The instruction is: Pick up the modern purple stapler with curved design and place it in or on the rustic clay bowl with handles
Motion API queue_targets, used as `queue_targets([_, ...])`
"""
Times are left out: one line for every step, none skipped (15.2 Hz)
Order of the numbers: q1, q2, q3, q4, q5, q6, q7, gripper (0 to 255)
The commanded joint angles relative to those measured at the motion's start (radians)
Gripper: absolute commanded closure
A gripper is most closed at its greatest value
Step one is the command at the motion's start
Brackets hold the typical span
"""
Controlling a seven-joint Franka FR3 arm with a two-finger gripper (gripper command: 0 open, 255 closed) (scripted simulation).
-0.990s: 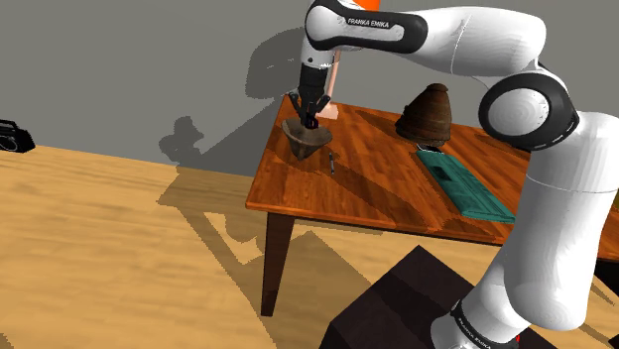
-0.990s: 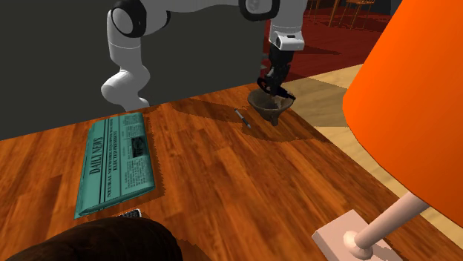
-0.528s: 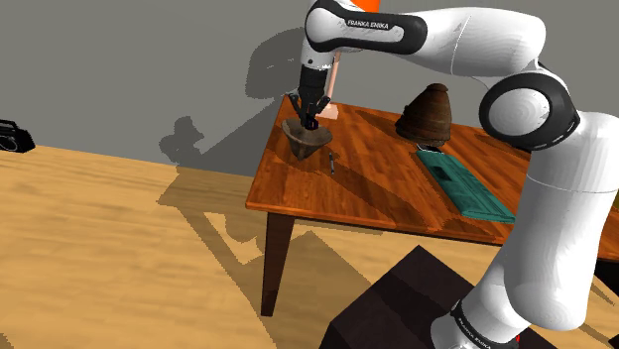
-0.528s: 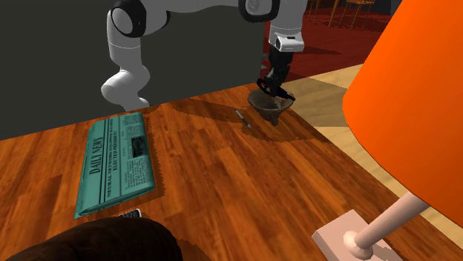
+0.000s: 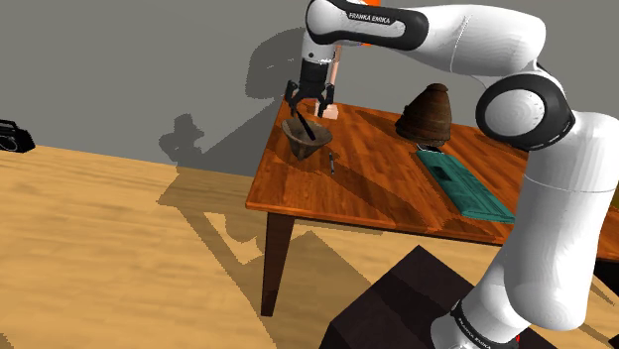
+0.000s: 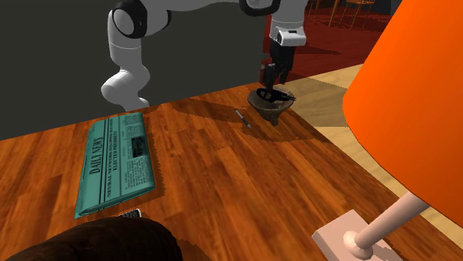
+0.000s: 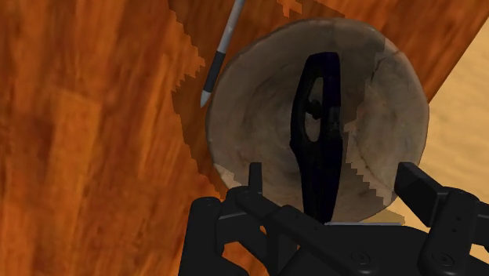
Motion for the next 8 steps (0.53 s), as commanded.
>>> queue_targets([-0.002, 0.019, 0.000, 0.091, 0.001, -0.073, 0.000, 0])
queue_targets([-0.003, 0.032, 0.000, 0.139, 0.003, -0.108, 0.000, 0])
queue_targets([-0.003, 0.032, 0.000, 0.139, 0.003, -0.108, 0.000, 0])
queue_targets([-0.003, 0.032, 0.000, 0.138, 0.003, -0.107, 0.000, 0])
queue_targets([-0.003, 0.032, 0.000, 0.139, 0.003, -0.108, 0.000, 0])
queue_targets([-0.003, 0.032, 0.000, 0.139, 0.003, -0.108, 0.000, 0])
queue_targets([-0.003, 0.032, 0.000, 0.139, 0.003, -0.108, 0.000, 0])
queue_targets([-0.003, 0.032, 0.000, 0.139, 0.003, -0.108, 0.000, 0])
